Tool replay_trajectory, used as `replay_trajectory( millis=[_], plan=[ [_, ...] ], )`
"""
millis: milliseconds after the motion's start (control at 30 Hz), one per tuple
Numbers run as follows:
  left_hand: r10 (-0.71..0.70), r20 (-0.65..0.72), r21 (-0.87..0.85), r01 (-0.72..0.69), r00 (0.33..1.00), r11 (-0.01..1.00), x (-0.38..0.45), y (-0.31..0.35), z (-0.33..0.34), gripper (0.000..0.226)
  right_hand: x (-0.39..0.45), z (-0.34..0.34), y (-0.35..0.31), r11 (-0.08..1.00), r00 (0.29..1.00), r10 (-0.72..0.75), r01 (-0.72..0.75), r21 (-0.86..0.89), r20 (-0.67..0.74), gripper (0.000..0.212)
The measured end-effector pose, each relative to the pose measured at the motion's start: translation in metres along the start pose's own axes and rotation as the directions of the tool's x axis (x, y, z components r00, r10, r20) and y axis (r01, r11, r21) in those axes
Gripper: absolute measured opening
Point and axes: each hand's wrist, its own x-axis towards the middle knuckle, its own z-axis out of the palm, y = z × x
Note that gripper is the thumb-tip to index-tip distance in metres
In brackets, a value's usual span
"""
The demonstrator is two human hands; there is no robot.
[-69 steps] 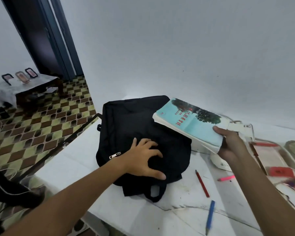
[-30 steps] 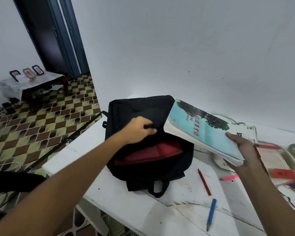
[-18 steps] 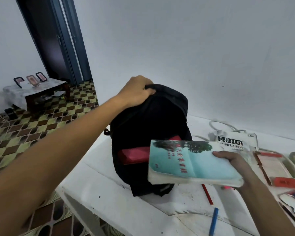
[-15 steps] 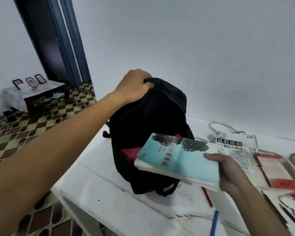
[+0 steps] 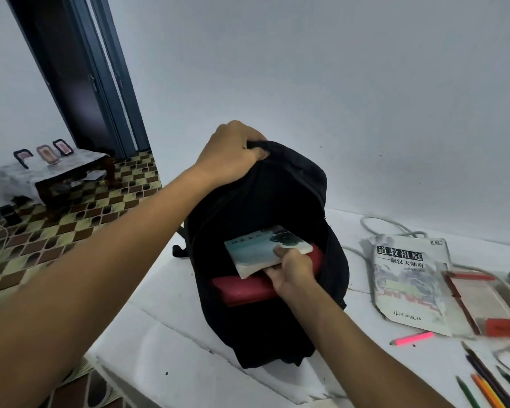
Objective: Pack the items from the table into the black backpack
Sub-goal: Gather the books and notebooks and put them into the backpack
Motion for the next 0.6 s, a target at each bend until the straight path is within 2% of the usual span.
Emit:
replay_trajectory(
  millis=[133, 233, 333, 467, 533, 600],
  plan=[
    [-0.073, 0.011, -0.140, 0.074, 0.997, 0.987, 0.000, -0.002, 0.000, 0.017, 0.037, 0.023, 0.016, 0.999, 0.999, 0.035, -0.035, -0.009, -0.031, 0.032],
    [-0.103, 0.029, -0.197, 0.107, 0.994, 0.975, -0.001, -0.003, 0.002, 0.016, 0.057, 0.035, 0.024, 1.000, 0.999, -0.028, 0.027, -0.006, -0.044, 0.039],
    [-0.108, 0.037, -0.229, 0.113, 0.993, 0.967, -0.003, -0.003, 0.006, 0.016, 0.078, 0.043, 0.028, 0.996, 0.997, -0.048, 0.044, -0.074, -0.066, 0.036],
    [-0.133, 0.043, -0.268, 0.140, 0.990, 0.953, -0.006, -0.006, 0.011, 0.014, 0.095, 0.048, 0.016, 0.940, 1.000, 0.013, -0.021, -0.342, -0.025, 0.038],
    [-0.152, 0.038, -0.289, 0.157, 0.988, 0.944, -0.007, -0.009, 0.013, 0.013, 0.090, 0.045, 0.002, 0.871, 0.991, 0.117, -0.074, -0.486, 0.058, 0.039],
    [-0.177, 0.026, -0.295, 0.176, 0.984, 0.939, -0.009, -0.011, 0.013, 0.013, 0.076, 0.038, -0.009, 0.739, 0.978, 0.159, -0.029, -0.673, 0.132, 0.040]
  ],
)
